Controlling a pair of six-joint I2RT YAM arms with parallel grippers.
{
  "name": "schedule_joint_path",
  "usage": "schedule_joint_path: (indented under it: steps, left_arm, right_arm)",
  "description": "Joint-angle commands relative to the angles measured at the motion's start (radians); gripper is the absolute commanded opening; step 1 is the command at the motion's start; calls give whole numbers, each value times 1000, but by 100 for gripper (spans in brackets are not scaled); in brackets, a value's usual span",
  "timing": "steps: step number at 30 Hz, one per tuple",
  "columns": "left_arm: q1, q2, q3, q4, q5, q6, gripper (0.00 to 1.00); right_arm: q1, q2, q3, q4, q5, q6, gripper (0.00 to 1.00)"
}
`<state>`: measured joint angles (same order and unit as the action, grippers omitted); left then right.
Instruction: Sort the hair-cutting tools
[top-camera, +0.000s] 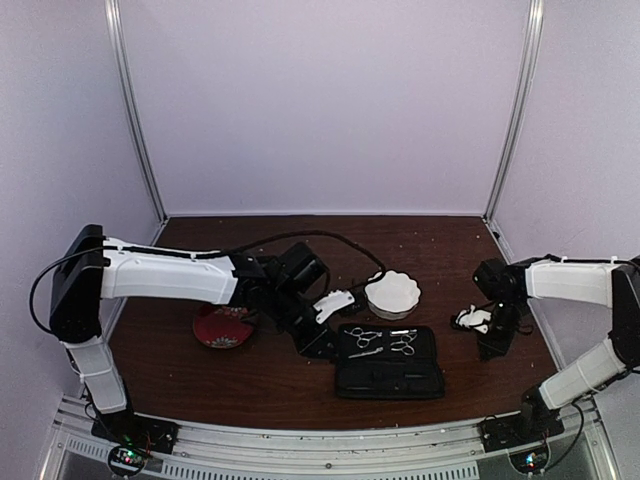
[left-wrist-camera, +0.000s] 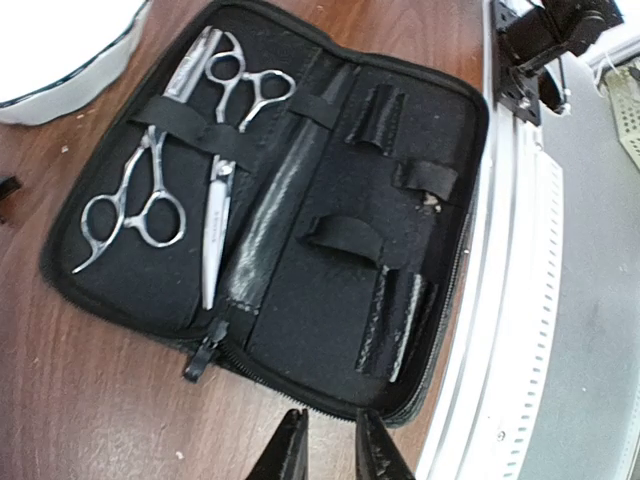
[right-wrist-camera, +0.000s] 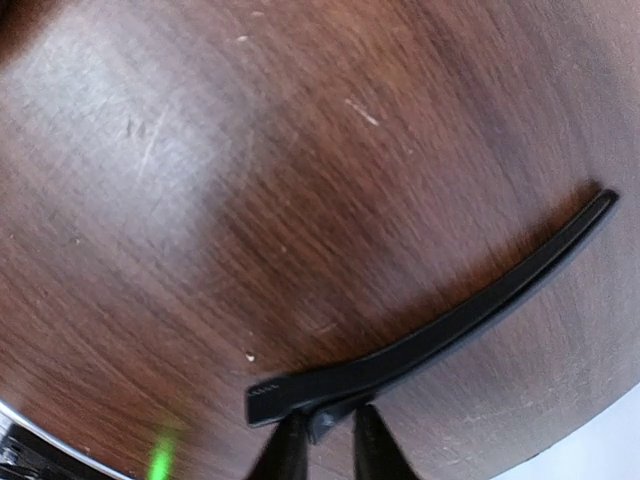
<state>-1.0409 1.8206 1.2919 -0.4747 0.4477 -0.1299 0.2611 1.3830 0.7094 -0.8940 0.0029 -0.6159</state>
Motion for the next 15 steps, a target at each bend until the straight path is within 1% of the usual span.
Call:
schedule_joint_path:
  steps: [1, 3, 6, 8, 12, 15]
  left_arm:
    - [5, 44, 49, -5, 94, 54, 19]
    - [5, 59, 60, -23, 117, 73, 19]
    - [7, 85, 71, -49, 161, 101, 17]
    - [9, 107, 85, -74, 193, 110, 17]
    - [36, 155, 81, -64, 286, 91, 17]
    - [53, 199, 80, -40, 341, 65, 17]
  right_arm:
    - [-8, 28, -7, 38, 6, -29, 8]
    - [-8, 18, -14, 37, 11, -45, 0]
    - [-8, -37, -28, 17, 25, -86, 0]
    - [-7, -105, -30, -12, 23, -125, 0]
    - [5, -268, -11, -109, -1, -271, 0]
    - [41, -371, 2, -163, -13, -366, 0]
